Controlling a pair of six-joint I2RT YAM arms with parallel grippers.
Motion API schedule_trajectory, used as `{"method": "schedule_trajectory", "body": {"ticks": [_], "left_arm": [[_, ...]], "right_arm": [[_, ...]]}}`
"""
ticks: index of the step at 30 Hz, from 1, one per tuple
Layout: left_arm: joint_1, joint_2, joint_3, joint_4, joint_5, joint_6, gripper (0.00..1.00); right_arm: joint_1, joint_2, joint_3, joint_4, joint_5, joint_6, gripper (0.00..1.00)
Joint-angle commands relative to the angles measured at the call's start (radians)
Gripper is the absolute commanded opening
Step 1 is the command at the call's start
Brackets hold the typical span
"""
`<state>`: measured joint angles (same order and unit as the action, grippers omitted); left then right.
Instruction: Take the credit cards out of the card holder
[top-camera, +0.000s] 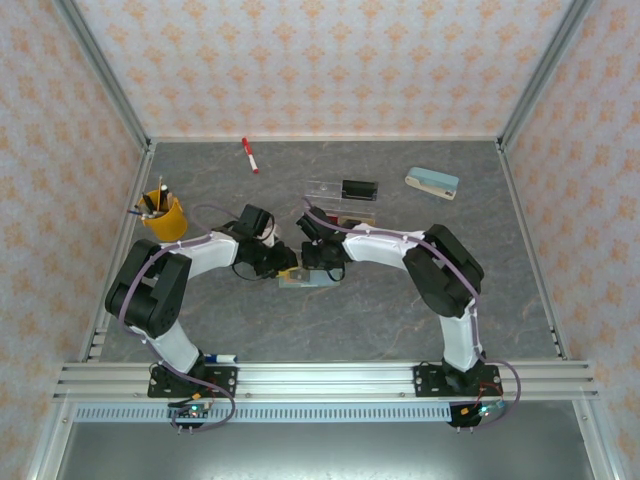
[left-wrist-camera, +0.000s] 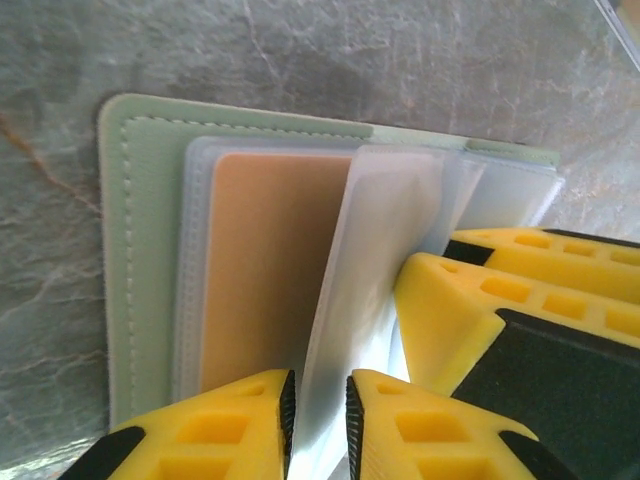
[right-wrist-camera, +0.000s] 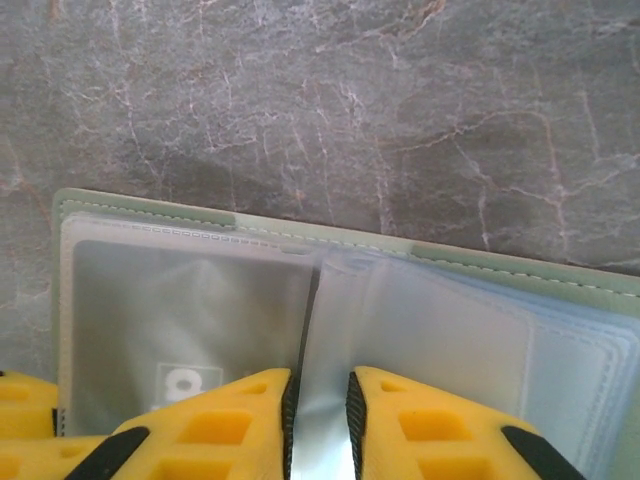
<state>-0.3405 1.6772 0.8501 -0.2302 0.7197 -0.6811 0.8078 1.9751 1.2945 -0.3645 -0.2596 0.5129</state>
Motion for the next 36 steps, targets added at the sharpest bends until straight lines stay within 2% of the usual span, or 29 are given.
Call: {"method": "schedule_trajectory", "body": {"ticks": [1,6,9,20,27,32,36], "left_arm": [[-0.009,0.002,0.003,0.045,0.068,0.019,0.22],[-0.009,0.015,-0.021,0.147,0.119,-0.027,0.22],[-0.011,0.005,-0.033,0.211,0.147,-0.056,0.25],[-0.110,0.023,0.034,0.266,0.173,-0.097,0.37],[-0.093,0.006,0.062,0.142,0.093,-0.051,0.39],[-0.039,-0.047,0.057,0.011,-0.040,-0.035,0.37],[-0.020,-0.066,0.047,-0.032,-0.130,-0.065,0.38]], "right_arm": [[-0.022,-0.038,-0.053,-0.006,-0.046,0.036,0.26],[-0.043,-0.186,-0.109,0.104,-0.114,0.024,0.40],[-0.062,-0.282,-0.165,0.141,-0.100,0.030,0.45],[-0.091,-0.511,-0.329,0.127,0.135,0.039,0.48],[-0.091,-0.495,-0.313,0.113,0.114,0.027,0.47],[-0.085,-0.428,-0.264,0.094,0.040,0.008,0.37],[-0.044,-0.339,-0.202,0.051,0.045,-0.025,0.31]]}}
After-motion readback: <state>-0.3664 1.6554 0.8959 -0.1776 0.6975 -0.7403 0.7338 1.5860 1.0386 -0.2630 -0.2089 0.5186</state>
